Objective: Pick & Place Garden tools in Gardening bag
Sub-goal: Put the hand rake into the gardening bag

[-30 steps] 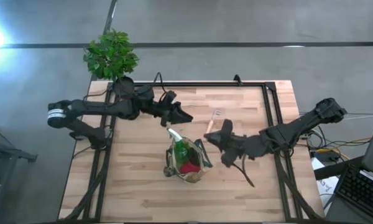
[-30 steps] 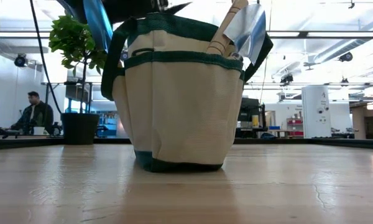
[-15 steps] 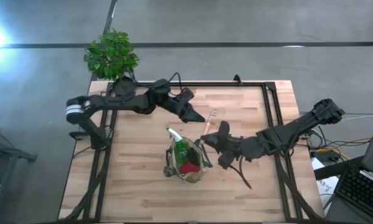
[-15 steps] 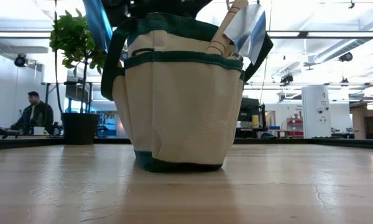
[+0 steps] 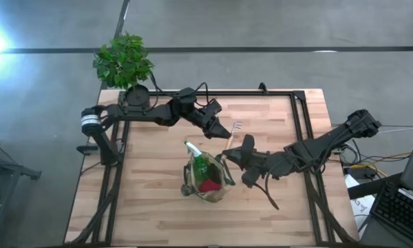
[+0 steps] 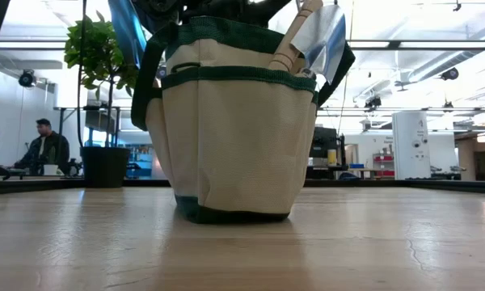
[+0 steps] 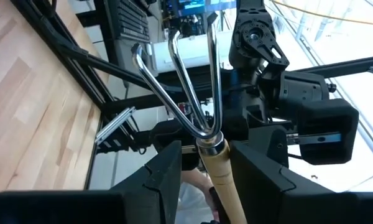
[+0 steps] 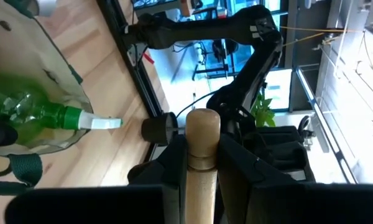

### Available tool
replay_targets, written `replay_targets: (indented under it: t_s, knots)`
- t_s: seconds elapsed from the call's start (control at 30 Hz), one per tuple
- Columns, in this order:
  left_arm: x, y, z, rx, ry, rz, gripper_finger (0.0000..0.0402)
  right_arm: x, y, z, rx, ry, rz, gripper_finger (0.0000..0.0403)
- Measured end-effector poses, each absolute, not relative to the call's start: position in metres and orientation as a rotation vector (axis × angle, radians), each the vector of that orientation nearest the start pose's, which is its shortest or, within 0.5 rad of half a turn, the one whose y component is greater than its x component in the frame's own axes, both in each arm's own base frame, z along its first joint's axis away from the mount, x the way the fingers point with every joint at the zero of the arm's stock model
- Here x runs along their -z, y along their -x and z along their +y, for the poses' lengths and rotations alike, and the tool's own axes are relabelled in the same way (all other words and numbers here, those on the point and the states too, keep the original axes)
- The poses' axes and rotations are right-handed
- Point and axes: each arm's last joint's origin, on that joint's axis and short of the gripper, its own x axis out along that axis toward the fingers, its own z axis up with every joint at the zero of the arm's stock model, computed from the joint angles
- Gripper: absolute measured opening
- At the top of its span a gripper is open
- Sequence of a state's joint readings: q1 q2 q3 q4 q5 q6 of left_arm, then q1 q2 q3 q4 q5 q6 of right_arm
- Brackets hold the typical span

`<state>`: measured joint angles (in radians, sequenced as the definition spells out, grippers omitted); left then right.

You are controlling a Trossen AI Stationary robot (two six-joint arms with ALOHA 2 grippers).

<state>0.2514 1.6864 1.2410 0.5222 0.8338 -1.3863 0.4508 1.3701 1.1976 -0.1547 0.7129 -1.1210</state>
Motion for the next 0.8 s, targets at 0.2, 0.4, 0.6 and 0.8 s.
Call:
replay_targets:
  t_s: [0.2, 0.4, 0.6, 0.8]
  knots:
    - [-0.327, -0.379, 0.069, 0.561, 1.303, 0.358, 0.0138, -0.351, -0.284, 0.111, 0.089, 1.264, 0.401, 0.0048]
    - [-0.334, -0.381, 0.064, 0.595, 1.281, 0.363, 0.0138, -0.352, -0.284, 0.109, 0.096, 1.258, 0.401, 0.0048]
    - [-0.329, -0.381, 0.064, 0.587, 1.298, 0.391, 0.0138, -0.351, -0.285, 0.109, 0.06, 1.217, 0.384, 0.0048]
    - [-0.328, -0.382, 0.064, 0.571, 1.319, 0.397, 0.013, -0.349, -0.287, 0.109, 0.054, 1.219, 0.387, 0.0048]
